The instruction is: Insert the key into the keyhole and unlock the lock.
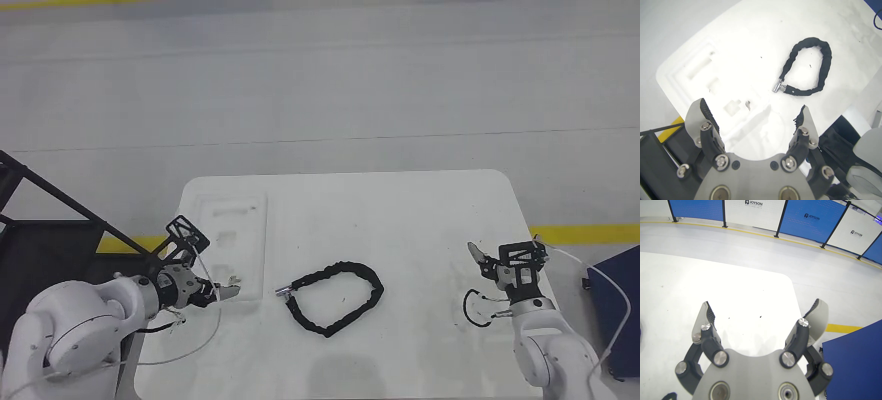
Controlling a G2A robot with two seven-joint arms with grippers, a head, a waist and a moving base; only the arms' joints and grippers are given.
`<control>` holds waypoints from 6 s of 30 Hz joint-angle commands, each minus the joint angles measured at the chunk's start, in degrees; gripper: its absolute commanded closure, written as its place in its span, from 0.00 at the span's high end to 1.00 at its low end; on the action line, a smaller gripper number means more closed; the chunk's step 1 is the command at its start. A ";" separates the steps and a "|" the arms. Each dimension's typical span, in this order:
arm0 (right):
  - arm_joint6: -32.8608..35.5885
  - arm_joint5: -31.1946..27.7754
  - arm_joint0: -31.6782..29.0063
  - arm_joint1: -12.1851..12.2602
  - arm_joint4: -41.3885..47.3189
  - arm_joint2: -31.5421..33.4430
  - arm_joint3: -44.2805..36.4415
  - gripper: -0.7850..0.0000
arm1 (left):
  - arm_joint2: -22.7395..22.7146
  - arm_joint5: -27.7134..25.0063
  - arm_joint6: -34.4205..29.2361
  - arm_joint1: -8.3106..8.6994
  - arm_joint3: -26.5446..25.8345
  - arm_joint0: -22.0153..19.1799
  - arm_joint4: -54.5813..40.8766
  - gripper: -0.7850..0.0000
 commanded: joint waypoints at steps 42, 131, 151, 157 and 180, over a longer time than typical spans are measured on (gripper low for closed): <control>0.00 0.00 0.00 0.00 0.00 0.00 0.00 1.00 | 16.81 5.51 -0.43 3.36 18.81 -9.46 5.73 0.58; 0.00 0.00 0.00 0.00 0.00 0.00 0.00 1.00 | 10.04 -29.64 36.47 10.65 26.95 3.28 -47.62 0.00; 3.89 -0.42 2.63 0.29 -7.36 0.95 -5.40 1.00 | 7.96 -29.64 31.18 10.21 30.92 3.29 -58.26 0.00; 12.80 -4.43 6.37 0.20 -16.58 -5.74 -9.89 1.00 | 7.96 -29.64 31.18 10.21 30.92 3.29 -58.26 0.00; 19.19 -24.07 20.09 -1.43 -34.86 -30.89 -4.81 1.00 | 7.96 -29.64 31.18 10.21 30.92 3.29 -58.26 0.00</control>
